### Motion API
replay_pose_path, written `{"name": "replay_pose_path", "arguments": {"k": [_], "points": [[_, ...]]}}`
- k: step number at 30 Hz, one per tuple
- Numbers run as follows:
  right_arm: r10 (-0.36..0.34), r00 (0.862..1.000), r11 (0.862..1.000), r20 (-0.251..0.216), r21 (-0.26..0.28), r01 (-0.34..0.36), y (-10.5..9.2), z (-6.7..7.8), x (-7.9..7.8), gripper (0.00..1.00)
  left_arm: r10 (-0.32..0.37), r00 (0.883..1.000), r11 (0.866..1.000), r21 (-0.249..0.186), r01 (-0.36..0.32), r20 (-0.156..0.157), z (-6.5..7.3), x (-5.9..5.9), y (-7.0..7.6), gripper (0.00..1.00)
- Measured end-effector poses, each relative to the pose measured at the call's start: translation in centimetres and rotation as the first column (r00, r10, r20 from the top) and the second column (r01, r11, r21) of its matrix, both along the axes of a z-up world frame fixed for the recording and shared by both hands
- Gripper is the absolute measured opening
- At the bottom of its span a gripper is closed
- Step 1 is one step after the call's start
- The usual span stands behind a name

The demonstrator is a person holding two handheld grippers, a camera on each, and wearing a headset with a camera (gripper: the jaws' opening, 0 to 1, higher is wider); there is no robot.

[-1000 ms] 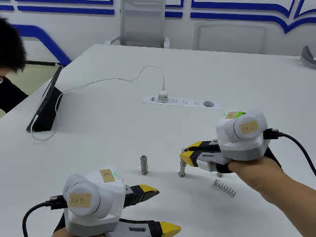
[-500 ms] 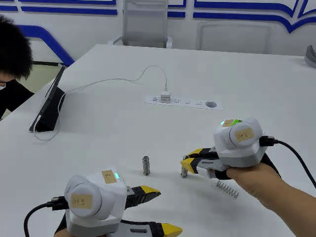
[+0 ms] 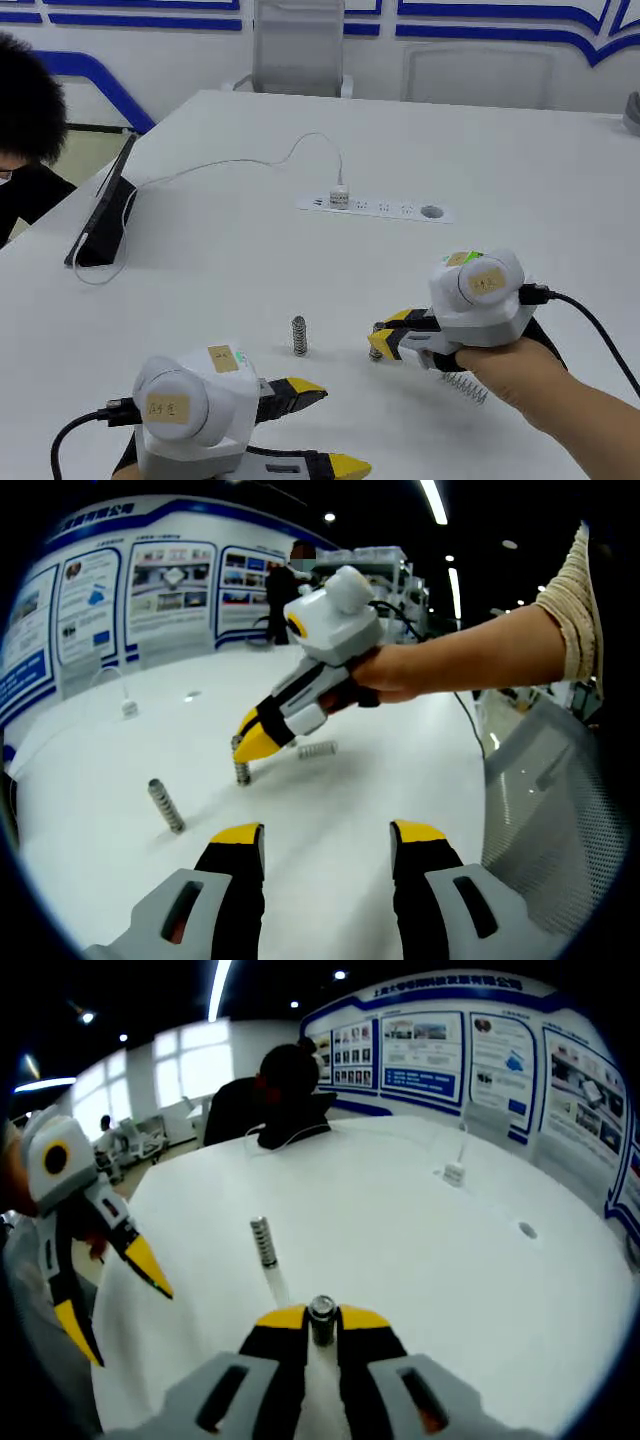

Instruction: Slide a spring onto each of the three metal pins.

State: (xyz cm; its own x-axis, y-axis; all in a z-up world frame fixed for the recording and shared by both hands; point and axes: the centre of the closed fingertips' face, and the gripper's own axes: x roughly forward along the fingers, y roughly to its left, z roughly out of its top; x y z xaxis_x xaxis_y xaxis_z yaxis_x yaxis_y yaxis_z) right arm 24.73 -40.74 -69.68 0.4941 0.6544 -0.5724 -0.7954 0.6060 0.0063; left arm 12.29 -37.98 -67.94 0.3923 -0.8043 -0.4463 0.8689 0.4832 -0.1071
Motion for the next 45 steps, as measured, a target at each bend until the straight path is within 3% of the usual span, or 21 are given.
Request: {"name": "replay_pose_path", "arguments": {"k": [15, 32, 45], "points": [[-0.008, 1.000, 1.000, -0.005, -0.019, 0.008, -0.6, -0.3, -0.4, 0.17, 0.004, 1.000, 1.000, -0.003, -0.004, 0.005, 0.2, 0.2, 0.0, 0.51], [-0.028, 0.999, 1.000, 0.032, -0.008, 0.029, -2.6, 1.0, -2.0, 0.24, 0.019, 1.000, 1.000, -0.016, -0.018, 0.013, 0.5, 0.7, 0.3, 0.51], [-0.024, 0.997, 1.000, 0.067, -0.013, 0.025, -4.5, 2.1, -4.2, 0.27, 0.049, 0.998, 0.999, -0.024, -0.048, 0.024, 1.0, 1.4, 1.2, 0.52]]}}
